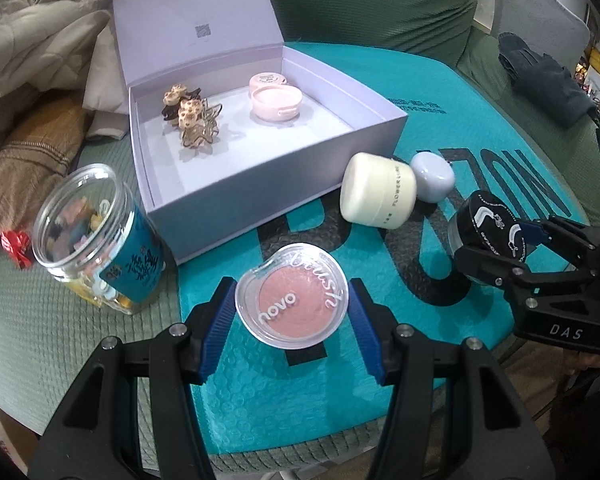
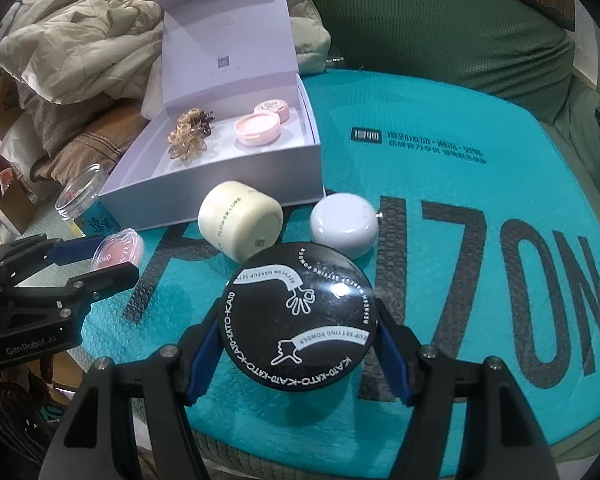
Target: Organize objects
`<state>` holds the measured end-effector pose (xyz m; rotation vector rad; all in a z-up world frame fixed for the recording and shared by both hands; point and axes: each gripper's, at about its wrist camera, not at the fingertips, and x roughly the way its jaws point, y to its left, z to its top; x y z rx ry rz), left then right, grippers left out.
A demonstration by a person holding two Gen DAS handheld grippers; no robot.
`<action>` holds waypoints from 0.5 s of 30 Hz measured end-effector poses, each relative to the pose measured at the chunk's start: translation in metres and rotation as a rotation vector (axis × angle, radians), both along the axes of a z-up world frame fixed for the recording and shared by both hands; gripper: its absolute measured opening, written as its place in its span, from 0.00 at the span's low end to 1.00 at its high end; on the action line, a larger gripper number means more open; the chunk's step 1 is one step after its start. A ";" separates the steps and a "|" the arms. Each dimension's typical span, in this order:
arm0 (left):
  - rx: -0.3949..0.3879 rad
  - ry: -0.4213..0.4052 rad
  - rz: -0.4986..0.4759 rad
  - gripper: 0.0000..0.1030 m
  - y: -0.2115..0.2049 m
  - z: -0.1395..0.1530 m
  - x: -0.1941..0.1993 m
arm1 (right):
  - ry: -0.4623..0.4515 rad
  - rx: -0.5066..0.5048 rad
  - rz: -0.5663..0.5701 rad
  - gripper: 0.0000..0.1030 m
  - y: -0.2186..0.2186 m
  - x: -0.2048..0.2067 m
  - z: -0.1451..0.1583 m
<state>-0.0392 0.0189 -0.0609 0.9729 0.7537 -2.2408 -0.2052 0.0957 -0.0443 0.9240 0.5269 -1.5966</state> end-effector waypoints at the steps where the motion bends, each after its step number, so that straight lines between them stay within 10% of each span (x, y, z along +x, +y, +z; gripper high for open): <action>1: -0.006 -0.002 -0.001 0.53 0.000 0.003 -0.001 | 0.004 0.001 0.001 0.68 0.001 -0.001 0.001; 15: -0.030 -0.022 -0.051 0.53 0.001 0.029 -0.019 | 0.039 -0.029 0.030 0.68 -0.002 -0.002 0.023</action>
